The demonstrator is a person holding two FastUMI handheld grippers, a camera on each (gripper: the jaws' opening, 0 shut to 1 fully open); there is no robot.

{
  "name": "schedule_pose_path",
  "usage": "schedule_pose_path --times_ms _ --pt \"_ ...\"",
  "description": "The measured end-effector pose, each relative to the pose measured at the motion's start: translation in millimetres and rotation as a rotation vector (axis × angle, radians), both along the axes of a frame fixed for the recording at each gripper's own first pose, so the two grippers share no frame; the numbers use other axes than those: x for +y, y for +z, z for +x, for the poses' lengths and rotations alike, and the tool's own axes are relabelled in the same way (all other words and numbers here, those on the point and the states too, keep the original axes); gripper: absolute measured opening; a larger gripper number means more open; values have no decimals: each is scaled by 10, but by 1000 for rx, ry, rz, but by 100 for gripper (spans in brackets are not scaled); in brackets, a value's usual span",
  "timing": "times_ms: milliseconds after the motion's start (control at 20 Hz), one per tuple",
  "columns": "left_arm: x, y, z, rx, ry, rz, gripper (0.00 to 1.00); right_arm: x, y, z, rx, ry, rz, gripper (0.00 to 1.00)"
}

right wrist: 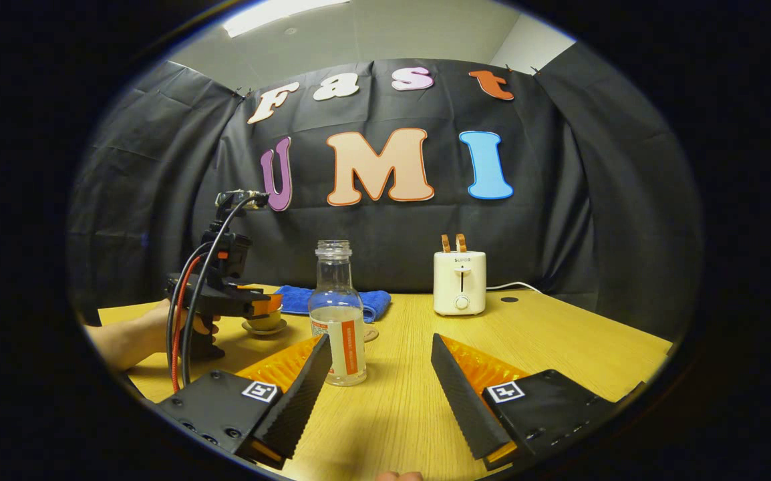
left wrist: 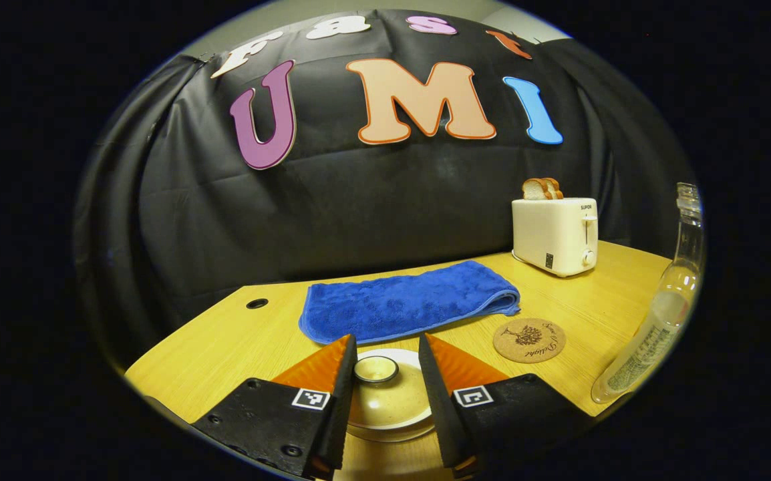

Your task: Open the teacup lid with one hand, grasp the water bottle and pour water into the teacup with the other hand; after pouring, place the water bottle on the coaster and then close the teacup lid.

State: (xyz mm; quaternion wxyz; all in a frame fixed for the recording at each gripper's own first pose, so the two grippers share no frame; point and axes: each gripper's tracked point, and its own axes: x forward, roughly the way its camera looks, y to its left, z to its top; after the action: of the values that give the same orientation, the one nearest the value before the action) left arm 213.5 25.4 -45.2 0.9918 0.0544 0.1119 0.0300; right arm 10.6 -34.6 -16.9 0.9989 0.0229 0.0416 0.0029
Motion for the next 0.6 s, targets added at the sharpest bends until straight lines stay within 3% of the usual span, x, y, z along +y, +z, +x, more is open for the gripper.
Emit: schedule_pose_path --times_ms 300,350,400,600 --pt "48 -6 -7 3 9 12 37 -5 -2 1 0 -3 -1 97" --pt "55 -7 -14 7 9 14 30 -7 4 3 1 -3 -1 97" --pt "58 -7 -15 7 7 13 32 -3 -2 0 1 -3 -1 97" --pt "55 10 -25 -2 3 3 24 -4 4 -9 1 -3 -1 96"
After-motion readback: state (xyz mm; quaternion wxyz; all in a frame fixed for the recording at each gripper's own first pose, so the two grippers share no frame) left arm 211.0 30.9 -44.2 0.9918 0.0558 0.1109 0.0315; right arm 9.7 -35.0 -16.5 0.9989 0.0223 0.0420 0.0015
